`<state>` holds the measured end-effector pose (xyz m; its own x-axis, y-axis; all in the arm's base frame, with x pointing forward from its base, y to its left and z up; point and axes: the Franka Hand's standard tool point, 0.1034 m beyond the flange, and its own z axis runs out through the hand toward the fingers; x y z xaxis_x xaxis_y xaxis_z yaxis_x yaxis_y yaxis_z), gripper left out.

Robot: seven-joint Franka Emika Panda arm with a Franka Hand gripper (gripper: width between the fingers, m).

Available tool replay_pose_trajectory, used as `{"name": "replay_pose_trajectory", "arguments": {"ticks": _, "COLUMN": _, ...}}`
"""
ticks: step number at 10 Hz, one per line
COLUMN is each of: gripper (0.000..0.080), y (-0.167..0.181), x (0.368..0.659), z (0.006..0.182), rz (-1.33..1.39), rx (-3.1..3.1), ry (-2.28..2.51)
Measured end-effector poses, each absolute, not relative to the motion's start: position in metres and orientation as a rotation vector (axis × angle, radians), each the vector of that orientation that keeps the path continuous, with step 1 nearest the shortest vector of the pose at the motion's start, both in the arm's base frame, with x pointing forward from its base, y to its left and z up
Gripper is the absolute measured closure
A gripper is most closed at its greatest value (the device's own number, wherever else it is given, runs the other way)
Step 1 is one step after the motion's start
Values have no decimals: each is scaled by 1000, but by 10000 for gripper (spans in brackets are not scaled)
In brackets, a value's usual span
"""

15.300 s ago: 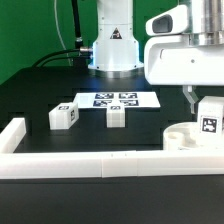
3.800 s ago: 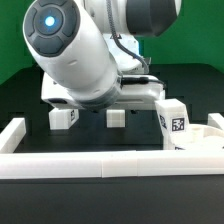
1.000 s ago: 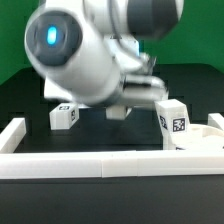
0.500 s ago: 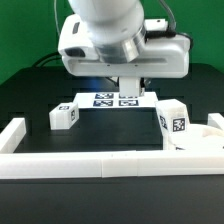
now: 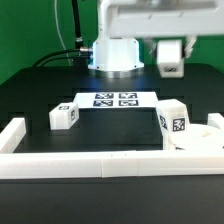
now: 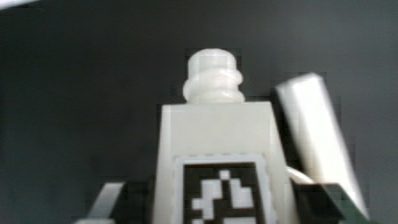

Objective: Assemble stool

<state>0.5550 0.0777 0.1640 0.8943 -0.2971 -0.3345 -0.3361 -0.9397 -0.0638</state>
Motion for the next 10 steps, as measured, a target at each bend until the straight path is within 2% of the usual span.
{"name": "replay_pose_trajectory", "arguments": {"ticks": 1, "gripper": 464, "y": 76, "x": 567, "z": 166, "rz": 363, "rx": -2951, "ry": 504}}
{"name": "replay_pose_trajectory", "arguments": {"ticks": 3, "gripper": 464, "y": 80, "x": 567, "z": 163, "rz": 158, "rx": -2968, "ry": 502}}
{"name": "replay_pose_trajectory", "arguments": {"ticks": 4, "gripper": 464, "y": 83, "x": 577, "z": 162, "rz": 0, "rx": -2991, "ry": 496}}
{"name": "replay_pose_trajectory", "arguments": {"ticks": 5, "gripper": 464, "y": 98, "x": 583, "z": 155, "rz": -192, "rx": -3061, "ry": 400}}
{"name": "replay_pose_trajectory", "arguments": {"ticks": 8, "gripper": 464, "y": 128, "x": 590, "z": 141, "rz": -527, "rx": -3073, "ry": 158}}
{"name": "replay_pose_trajectory", "arguments": {"ticks": 10, "gripper": 464, "y": 134, "x": 589, "z": 139, "rz": -674, "rx": -3015, "ry": 124}}
